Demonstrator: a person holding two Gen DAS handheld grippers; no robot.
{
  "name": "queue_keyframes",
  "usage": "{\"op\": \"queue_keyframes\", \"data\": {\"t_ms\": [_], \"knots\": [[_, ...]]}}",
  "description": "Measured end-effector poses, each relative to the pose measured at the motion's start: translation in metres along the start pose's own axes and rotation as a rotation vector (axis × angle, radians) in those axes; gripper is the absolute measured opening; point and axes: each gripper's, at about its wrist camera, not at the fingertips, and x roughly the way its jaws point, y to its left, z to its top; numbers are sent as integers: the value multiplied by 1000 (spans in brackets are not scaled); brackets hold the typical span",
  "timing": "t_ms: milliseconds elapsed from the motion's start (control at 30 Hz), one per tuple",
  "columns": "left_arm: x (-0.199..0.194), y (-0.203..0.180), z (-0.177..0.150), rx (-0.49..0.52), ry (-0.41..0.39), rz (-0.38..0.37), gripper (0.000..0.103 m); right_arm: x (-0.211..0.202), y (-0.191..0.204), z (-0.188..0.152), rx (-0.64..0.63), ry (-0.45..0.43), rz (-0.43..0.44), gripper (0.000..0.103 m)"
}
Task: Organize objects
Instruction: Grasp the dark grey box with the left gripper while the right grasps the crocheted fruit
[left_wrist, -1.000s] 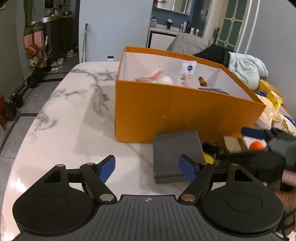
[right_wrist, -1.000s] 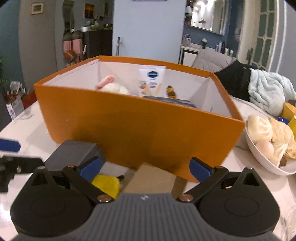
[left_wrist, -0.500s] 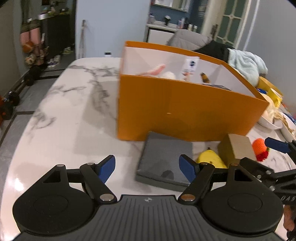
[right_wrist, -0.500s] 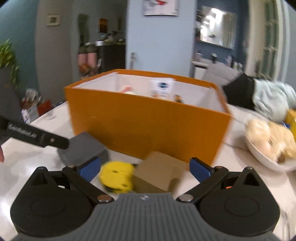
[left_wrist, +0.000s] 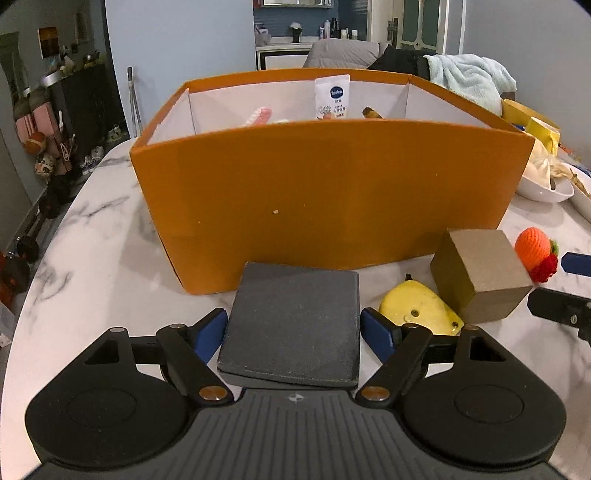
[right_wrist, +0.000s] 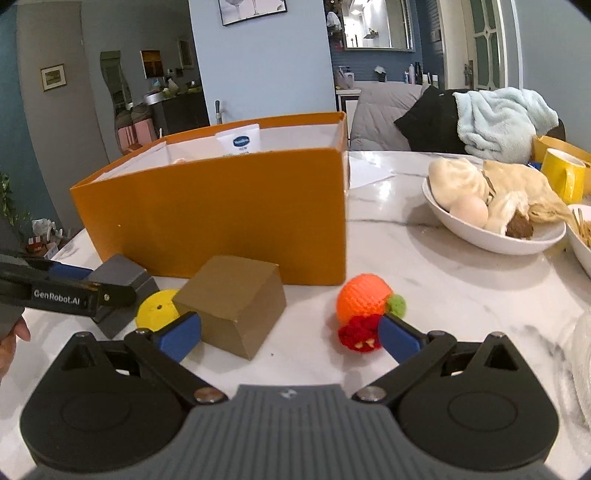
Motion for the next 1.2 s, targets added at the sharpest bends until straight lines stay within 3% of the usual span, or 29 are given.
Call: {"op": "queue_keyframes", "data": {"t_ms": [300, 467, 867, 1200], "knots": [[6, 6, -10, -42, -6, -18, 93, 23, -13, 2, 27, 23, -49, 102], [6, 4, -18, -24, -51, -1, 94, 14, -22, 2, 40, -13, 15, 102], [9, 2, -19, -23, -100, -4, 94, 30, -31, 3, -12, 29, -73, 102], [11, 0, -22, -22, -127, -2, 98, 45, -33, 3, -9, 39, -68, 102]]}}
